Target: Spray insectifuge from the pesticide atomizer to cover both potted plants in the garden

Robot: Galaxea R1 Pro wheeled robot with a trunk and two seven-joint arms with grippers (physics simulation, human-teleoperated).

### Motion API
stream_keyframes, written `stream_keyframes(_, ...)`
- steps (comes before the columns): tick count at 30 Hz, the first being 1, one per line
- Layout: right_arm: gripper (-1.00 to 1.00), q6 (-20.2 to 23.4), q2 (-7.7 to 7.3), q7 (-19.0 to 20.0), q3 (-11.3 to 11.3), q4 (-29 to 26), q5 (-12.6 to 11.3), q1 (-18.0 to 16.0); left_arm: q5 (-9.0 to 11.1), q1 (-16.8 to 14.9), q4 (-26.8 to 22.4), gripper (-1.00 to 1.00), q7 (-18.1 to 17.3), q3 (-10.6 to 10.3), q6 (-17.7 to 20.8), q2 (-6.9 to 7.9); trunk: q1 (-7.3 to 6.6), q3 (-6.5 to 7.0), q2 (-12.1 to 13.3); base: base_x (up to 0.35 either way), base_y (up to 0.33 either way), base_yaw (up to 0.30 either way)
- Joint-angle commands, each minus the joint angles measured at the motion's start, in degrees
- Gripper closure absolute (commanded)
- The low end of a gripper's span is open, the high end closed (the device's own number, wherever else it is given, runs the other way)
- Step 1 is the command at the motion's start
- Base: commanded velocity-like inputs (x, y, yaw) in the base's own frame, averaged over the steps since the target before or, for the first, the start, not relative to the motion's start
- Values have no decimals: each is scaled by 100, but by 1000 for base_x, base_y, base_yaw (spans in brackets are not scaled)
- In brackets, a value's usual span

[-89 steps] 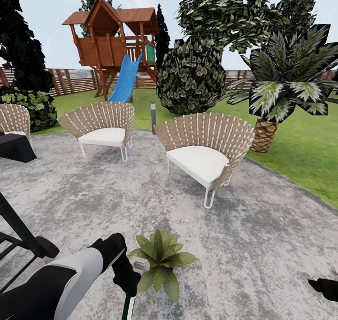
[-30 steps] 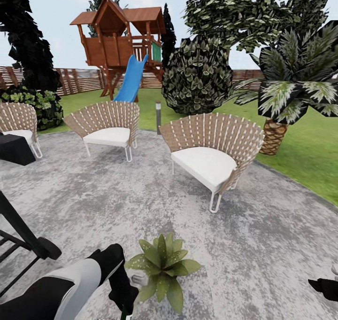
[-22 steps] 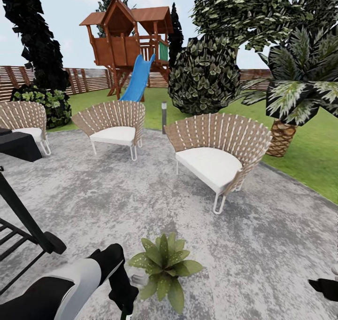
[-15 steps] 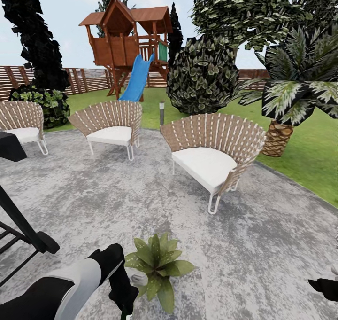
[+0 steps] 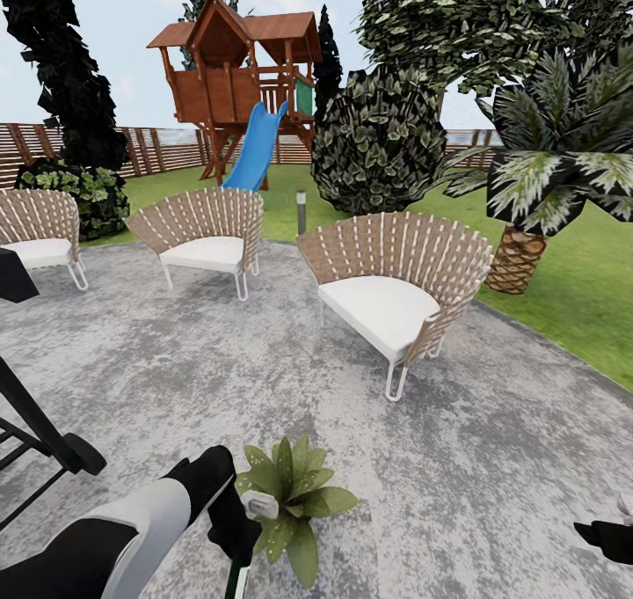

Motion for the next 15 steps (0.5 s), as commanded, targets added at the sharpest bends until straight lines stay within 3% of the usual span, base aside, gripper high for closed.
stream_keyframes(1, -100, 12, 6, 39, -8, -6, 37, -6, -14, -1, -14, 100, -53, -43, 15, 1, -1, -6, -3, 0, 0, 0)
stream_keyframes(7, -100, 19, 12, 37, 11, 35, 43, -12, -14, -2, -11, 100, -52, -35, 4, 42, -1, -6, -3, 0, 0, 0)
stream_keyframes(11, -100, 28, 84, 47, 147, 623, 35, -11, -14, -1, -4, 100, -49, -34, -450, 207, -1, -6, -3, 0, 0, 0)
stream_keyframes(15, -100, 29, 94, 64, 160, 1089, 41, -10, -14, 1, 161, 100, -56, -43, -526, 231, -1, -6, -3, 0, 0, 0)
